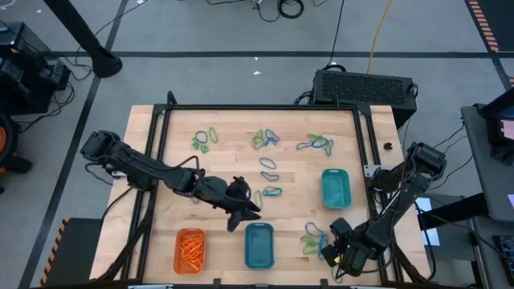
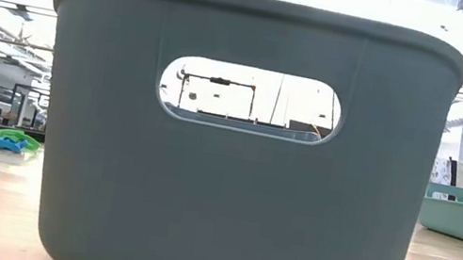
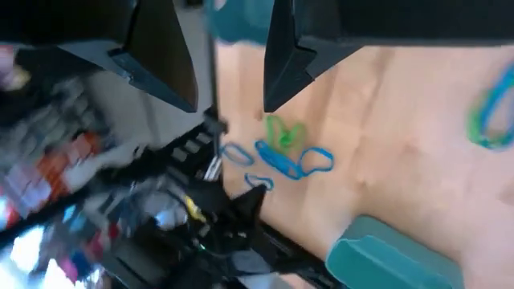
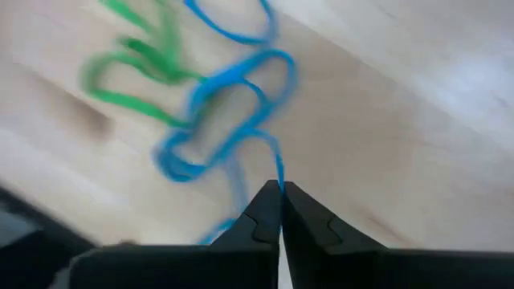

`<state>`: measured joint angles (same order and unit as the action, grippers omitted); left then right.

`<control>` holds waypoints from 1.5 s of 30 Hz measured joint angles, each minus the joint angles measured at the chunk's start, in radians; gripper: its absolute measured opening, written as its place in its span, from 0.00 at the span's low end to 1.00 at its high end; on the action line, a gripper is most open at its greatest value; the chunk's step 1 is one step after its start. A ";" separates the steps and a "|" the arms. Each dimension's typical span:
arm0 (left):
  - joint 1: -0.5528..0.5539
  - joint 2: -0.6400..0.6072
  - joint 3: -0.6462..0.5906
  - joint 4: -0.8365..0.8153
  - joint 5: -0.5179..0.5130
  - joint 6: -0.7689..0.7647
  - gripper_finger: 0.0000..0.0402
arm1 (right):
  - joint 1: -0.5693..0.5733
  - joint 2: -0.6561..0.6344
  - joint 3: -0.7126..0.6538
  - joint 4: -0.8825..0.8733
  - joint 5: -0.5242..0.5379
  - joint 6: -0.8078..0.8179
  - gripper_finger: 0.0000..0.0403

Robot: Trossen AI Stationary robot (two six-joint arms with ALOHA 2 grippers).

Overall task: Sort rubber bands into baskets
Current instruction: Put the blue rubber band into the blue bin

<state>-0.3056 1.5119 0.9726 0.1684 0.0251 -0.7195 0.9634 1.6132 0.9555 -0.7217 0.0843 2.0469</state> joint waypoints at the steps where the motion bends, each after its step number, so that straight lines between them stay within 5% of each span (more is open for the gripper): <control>1: 0.005 0.016 0.000 0.024 0.004 -0.055 0.37 | -0.004 -0.006 0.015 -0.009 0.026 -0.006 0.00; 8: 0.029 0.219 0.000 0.378 0.134 -0.413 0.37 | -0.063 -0.024 0.164 -0.065 0.255 -0.165 0.00; 13: 0.047 0.312 0.000 0.586 0.142 -0.566 0.37 | -0.130 -0.024 0.264 -0.075 0.312 -0.314 0.00; 23: 0.051 0.332 0.000 0.581 0.097 -0.663 0.37 | -0.275 -0.025 0.349 -0.060 0.305 -0.558 0.00; 33: 0.050 0.332 0.066 0.469 0.098 -0.605 0.37 | -0.416 -0.025 0.350 -0.013 0.225 -0.744 0.00; 45: 0.051 0.332 0.066 0.398 0.083 -0.569 0.37 | -0.460 -0.025 0.350 0.049 0.197 -0.818 0.00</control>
<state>-0.2546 1.8439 1.0386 0.5663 0.1082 -1.2884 0.5031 1.5883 1.3056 -0.6724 0.2812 1.2294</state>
